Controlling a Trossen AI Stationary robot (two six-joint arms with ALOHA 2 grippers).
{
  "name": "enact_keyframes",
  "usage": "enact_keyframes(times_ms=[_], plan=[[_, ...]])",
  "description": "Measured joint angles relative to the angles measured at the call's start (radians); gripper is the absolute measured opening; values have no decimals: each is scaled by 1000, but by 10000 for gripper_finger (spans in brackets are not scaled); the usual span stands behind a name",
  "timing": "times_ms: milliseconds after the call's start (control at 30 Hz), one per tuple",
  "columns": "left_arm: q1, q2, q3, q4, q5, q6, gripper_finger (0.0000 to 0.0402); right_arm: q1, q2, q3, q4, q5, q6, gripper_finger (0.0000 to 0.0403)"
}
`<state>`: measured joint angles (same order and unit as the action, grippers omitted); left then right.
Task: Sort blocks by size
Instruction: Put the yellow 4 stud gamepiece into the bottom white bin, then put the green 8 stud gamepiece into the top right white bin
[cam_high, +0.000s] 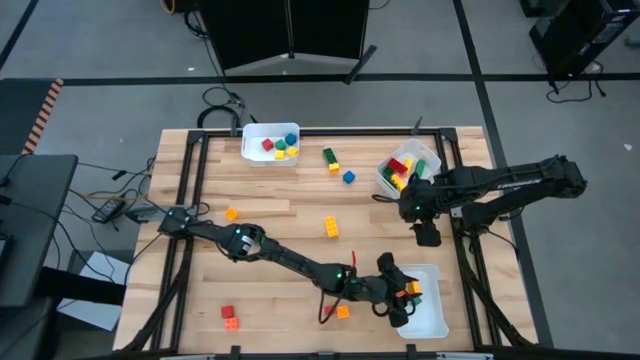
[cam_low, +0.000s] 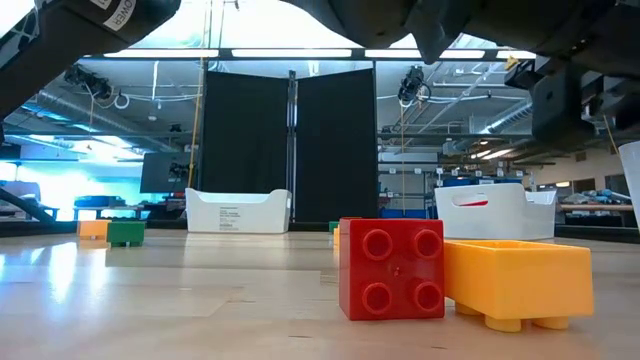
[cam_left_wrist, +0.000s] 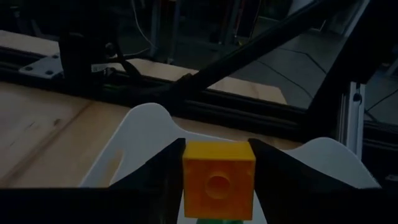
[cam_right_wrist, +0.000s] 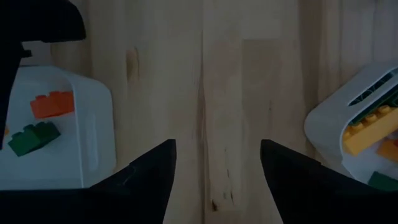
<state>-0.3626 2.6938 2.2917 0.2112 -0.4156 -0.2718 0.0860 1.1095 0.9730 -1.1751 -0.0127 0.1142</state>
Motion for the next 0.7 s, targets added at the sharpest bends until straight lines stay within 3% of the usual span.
enact_keyframes(times_ms=[400,700], plan=[[1,0,0,-7,0,11,183,11,0,0,1,1,10,243],[-4,-56,1,-68,5,168,183,11,0,0,7,1,51,244]])
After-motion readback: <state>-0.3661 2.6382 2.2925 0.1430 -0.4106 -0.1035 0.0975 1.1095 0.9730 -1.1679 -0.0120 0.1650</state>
